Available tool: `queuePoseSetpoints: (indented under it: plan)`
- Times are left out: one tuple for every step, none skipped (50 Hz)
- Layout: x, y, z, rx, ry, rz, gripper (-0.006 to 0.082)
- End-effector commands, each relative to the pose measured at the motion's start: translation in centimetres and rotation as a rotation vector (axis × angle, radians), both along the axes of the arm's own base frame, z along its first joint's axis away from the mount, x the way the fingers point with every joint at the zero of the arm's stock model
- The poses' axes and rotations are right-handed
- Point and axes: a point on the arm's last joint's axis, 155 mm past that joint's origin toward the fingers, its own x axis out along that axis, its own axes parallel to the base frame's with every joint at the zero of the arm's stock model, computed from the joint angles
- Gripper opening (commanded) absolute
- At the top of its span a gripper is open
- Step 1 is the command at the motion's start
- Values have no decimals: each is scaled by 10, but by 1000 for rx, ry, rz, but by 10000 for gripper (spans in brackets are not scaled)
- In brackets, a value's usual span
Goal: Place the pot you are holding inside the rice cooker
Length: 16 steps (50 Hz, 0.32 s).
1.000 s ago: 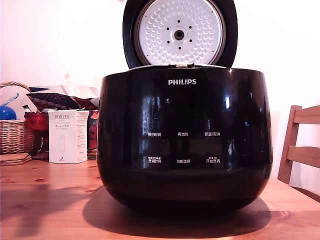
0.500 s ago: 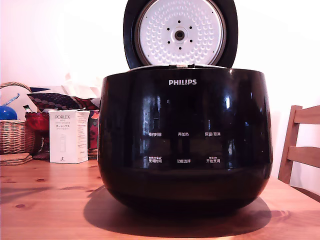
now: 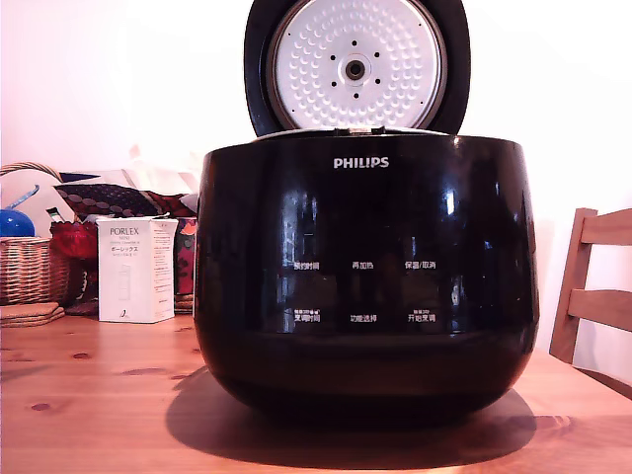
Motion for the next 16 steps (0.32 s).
queuePoseSetpoints:
  plan:
    - [6, 7, -5, -40, 0, 54, -21]
    - [6, 7, -5, -42, -8, 54, -21]
    - [8, 11, -3, -63, -8, 89, -21]
    - [8, 12, -2, -67, -14, 94, -21]
    - [8, 12, -1, -69, -19, 94, -21]
    - [9, 14, 0, -76, -18, 111, -21]
    - [9, 14, 2, -79, -24, 112, -21]
    - [8, 15, 3, -79, -28, 113, -21]
    - [9, 15, 4, -81, -34, 113, -21]
    - [9, 15, 5, -83, -38, 113, -21]
    - [9, 15, 6, -84, -41, 113, -21]
    - [9, 15, 7, -85, -45, 113, -21]
    - [10, 14, 8, -87, -49, 113, -21]
    - [10, 14, 9, -88, -52, 112, -21]
    - [10, 14, 9, -95, -50, 114, -21]
    - [10, 14, 9, -95, -50, 114, -21]
